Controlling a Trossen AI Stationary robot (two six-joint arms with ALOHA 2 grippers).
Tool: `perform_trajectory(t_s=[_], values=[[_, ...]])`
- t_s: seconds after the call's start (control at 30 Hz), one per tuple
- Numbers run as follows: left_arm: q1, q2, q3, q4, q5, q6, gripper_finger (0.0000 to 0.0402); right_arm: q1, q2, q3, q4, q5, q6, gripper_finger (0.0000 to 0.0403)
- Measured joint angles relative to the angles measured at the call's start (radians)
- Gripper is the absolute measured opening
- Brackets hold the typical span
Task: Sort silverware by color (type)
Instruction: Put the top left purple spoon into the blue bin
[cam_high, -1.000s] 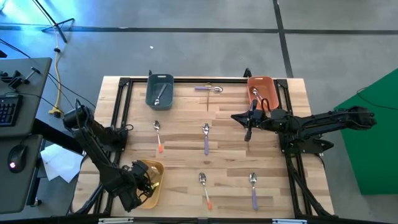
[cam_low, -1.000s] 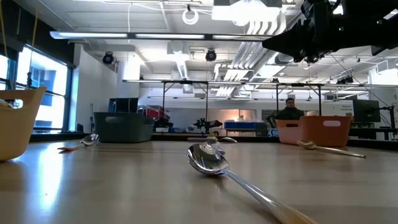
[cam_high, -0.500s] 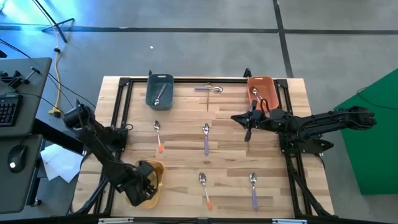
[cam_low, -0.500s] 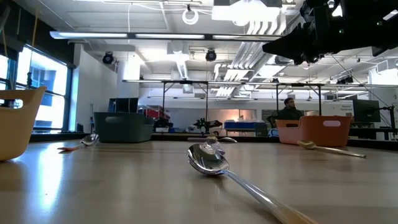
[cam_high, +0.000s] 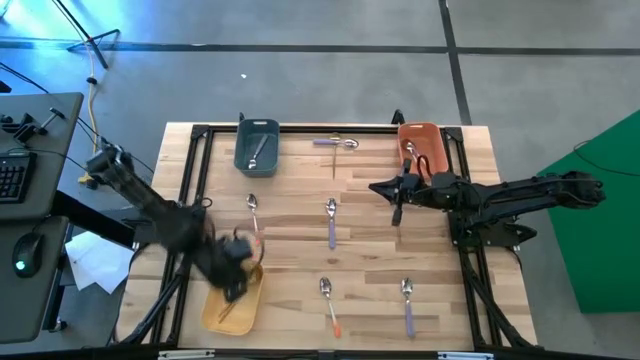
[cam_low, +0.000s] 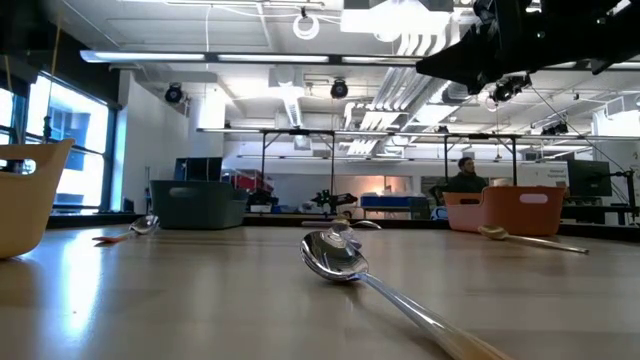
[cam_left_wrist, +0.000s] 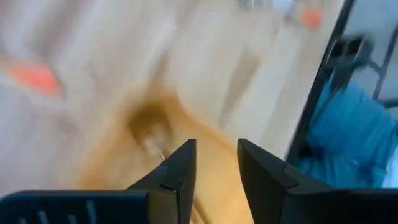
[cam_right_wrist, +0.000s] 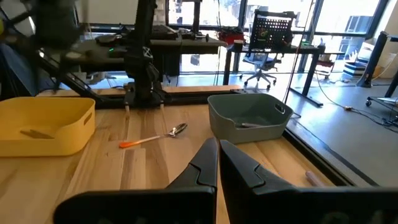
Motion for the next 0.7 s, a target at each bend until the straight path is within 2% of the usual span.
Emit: perform_trajectory(t_s=[0.17, 0.3, 0.4, 0.5, 0.7], values=[[0.334, -0.116, 0.000, 0.070, 0.019, 0.448, 0.0065, 0.011, 0.001, 0.000, -0.005, 0.000, 0.008, 0.0000], [0.602, -0.120, 0.000, 0.182, 0.197, 0.743, 0.0032, 0.014, 0.001, 0.000, -0.005, 0.000, -0.007, 0.0000], [0.766, -0.074, 0.000, 0.243, 0.337, 0.874, 0.0009, 0.007, 0.002, 0.000, -0.008, 0.000, -0.015, 0.0000], [0.898, 0.009, 0.034, 0.233, 0.422, 0.973, 0.0003, -0.004, 0.002, 0.000, -0.015, 0.000, -0.018, 0.0000], [1.051, 0.237, 0.261, 0.132, 0.423, 1.262, 0.0001, -0.036, 0.002, 0.000, -0.015, -0.058, -0.042, 0.0000]])
